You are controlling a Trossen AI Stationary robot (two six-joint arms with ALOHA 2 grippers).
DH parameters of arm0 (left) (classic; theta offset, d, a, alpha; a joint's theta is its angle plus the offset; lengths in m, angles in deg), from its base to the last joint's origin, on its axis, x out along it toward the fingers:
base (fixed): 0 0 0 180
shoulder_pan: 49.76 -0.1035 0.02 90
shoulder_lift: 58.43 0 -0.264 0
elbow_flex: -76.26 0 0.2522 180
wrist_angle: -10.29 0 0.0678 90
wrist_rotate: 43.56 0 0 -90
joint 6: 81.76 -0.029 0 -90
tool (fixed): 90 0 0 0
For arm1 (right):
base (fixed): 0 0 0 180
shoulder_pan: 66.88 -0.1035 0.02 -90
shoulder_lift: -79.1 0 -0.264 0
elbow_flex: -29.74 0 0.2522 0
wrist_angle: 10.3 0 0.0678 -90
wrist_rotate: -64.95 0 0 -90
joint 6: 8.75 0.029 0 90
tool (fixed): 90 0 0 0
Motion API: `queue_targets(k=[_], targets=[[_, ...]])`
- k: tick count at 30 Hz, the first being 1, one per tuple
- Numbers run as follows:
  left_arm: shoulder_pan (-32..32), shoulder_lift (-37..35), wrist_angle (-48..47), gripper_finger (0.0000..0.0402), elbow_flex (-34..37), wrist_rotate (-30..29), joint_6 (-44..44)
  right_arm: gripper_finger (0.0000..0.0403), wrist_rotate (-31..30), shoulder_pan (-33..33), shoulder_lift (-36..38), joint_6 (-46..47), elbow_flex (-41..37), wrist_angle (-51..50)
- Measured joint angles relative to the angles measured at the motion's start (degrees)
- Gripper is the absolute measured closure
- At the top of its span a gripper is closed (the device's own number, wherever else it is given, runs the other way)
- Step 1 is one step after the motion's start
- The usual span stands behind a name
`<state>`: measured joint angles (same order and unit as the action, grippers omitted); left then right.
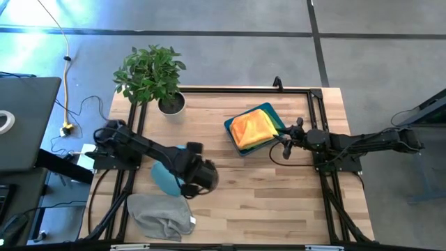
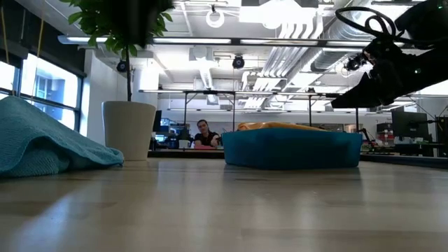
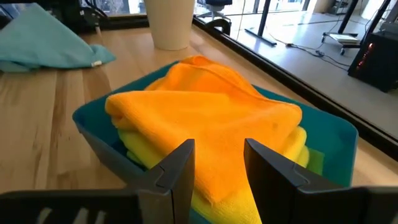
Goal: Fold microfiber towels
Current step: Move the blue microfiber cloth to the center of the table
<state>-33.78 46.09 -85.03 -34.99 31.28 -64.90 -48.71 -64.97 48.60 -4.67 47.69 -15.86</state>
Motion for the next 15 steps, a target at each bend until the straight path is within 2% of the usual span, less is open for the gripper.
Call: queue_targets(k=[7, 9, 15], targets=[[-0.2, -13.4, 17.4, 0.0257, 25.7, 3.7, 10.6, 0.027, 0.1, 0.0, -0.1, 0.0, 0.0, -3.3], [-0.2, -17.4, 19.3, 0.0257, 32.2, 3.6, 14.6, 0.027, 0.3, 0.0, -0.9, 0.0, 0.0, -3.1], [0.9, -24.0, 26.3, 0.0257, 47.3, 1.7, 25.0, 0.027, 0.3, 0.0, -1.2, 0.0, 0.0, -6.1]])
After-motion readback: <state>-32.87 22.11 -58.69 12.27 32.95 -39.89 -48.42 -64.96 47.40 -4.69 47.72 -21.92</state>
